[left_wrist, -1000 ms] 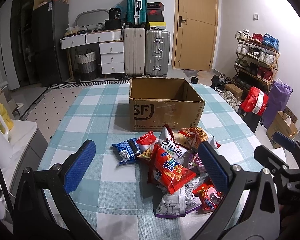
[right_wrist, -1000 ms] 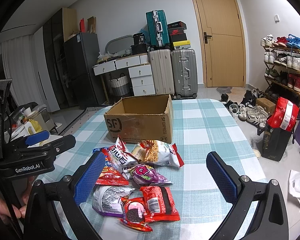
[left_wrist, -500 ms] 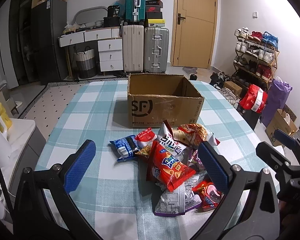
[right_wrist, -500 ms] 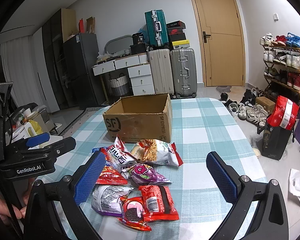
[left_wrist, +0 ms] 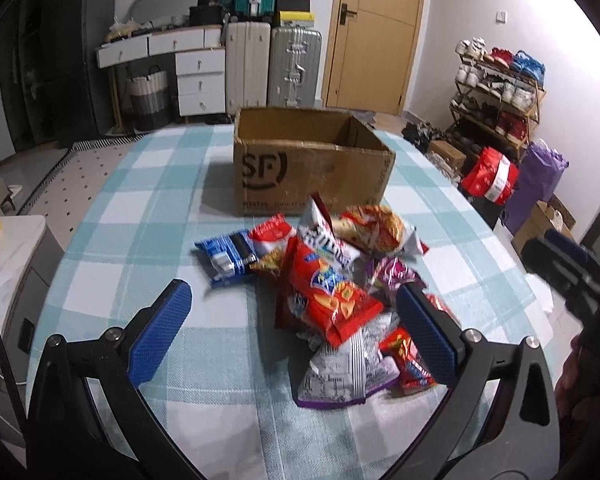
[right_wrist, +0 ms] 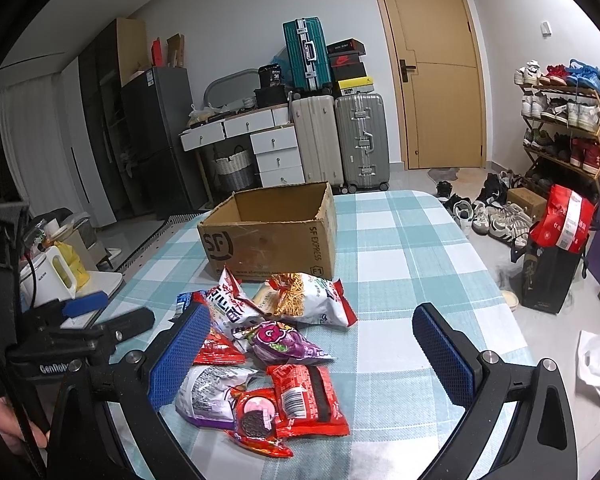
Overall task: Organize snacks
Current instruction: 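Lower the left tool onto the pile and grasp the white printed snack bag, then grasp the red wafer bag with black stripe with the right tool while the left holds the white bag, then carry both bags over the cardboard box and open both tools to drop them, then withdraw both tools from the box back toward the snack pile, then grasp the red chip bag with blue print with the left tool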
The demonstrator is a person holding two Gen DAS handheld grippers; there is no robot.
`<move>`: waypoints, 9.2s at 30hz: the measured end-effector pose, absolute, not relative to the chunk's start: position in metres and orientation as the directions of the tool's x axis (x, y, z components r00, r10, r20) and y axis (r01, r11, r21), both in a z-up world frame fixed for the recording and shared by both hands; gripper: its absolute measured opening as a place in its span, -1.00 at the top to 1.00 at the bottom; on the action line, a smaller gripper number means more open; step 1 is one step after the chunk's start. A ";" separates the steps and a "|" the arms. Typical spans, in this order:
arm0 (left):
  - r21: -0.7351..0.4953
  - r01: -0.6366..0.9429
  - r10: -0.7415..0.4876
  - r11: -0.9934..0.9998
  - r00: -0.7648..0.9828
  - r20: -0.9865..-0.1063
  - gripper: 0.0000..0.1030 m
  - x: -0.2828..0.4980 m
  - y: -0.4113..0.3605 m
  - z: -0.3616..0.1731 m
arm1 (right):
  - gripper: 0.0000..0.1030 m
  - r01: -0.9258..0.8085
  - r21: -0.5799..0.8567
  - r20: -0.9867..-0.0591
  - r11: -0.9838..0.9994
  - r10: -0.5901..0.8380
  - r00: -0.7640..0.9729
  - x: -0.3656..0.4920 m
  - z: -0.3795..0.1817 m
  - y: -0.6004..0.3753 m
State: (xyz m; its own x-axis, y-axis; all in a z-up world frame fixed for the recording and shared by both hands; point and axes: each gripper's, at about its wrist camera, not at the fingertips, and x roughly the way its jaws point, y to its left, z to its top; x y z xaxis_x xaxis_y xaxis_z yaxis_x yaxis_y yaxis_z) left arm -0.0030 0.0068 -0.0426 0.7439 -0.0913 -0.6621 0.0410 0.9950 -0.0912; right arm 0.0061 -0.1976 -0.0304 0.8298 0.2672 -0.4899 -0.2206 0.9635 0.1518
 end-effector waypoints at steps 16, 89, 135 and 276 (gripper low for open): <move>-0.117 0.087 -0.145 0.989 0.645 -0.750 -0.95 0.017 -0.010 -0.090 | -1.00 -0.206 0.177 -0.511 0.963 0.268 0.817 0.013 -0.044 -0.207; -0.323 0.170 -0.356 0.931 0.623 -0.697 0.15 -0.035 0.064 -0.066 | -1.00 -0.242 0.162 -0.705 0.957 0.284 0.650 0.048 -0.125 -0.192; -0.301 0.134 -0.313 0.944 0.647 -0.695 0.14 -0.019 0.077 -0.046 | 0.16 -0.356 0.141 -0.710 0.924 0.345 0.613 0.058 -0.132 -0.174; -0.146 0.035 -0.132 0.989 0.673 -0.728 -0.97 0.059 0.064 -0.009 | -0.99 -0.399 0.103 -0.491 0.911 0.396 0.776 0.049 0.009 -0.153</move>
